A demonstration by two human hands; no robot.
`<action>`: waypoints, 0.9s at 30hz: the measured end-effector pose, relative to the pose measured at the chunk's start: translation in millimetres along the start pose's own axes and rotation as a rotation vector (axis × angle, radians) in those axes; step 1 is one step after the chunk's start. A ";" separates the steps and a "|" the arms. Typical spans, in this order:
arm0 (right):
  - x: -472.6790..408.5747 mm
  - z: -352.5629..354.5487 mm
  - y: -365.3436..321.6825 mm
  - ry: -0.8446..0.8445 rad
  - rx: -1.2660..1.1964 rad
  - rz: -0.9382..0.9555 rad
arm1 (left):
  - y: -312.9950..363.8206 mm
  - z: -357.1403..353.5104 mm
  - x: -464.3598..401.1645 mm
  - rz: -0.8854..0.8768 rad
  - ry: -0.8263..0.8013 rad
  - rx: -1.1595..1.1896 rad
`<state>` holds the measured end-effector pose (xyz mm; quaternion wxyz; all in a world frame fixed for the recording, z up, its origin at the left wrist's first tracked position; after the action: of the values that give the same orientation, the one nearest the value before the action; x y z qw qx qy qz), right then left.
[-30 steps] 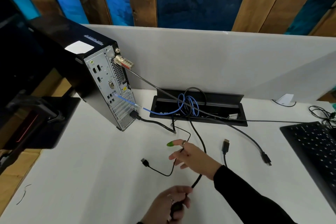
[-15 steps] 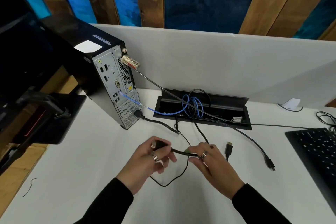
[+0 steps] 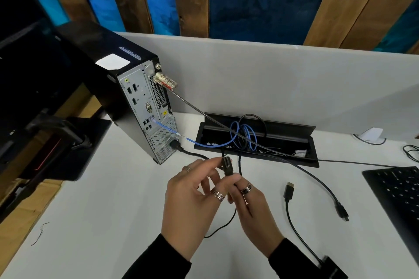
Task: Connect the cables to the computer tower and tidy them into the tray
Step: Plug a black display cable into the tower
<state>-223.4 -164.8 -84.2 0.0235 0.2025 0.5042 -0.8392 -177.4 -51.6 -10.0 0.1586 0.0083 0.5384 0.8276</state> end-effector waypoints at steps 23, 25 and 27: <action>-13.1 6.2 -17.8 -0.154 -0.091 -0.088 | 4.5 6.4 -23.9 0.077 -0.148 0.229; -16.8 6.2 -21.1 -0.196 -0.101 -0.103 | 2.1 13.5 -27.7 0.083 -0.134 0.255; -21.9 5.0 -25.6 -0.247 -0.103 -0.104 | -2.1 21.6 -31.5 0.096 -0.101 0.260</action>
<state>-211.2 -160.1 -52.8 0.0521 0.0700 0.5498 -0.8307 -143.0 -40.2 2.1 0.1435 0.0961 0.6313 0.7561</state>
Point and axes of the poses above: each hand's wrist, its own x-axis away from the middle knuckle, its own z-axis out of the back of the hand, y = z × x, the point moved 6 cm from there along -x, towards the middle knuckle, and after that the axes turned 8 degrees about z, right-handed, at the moved point
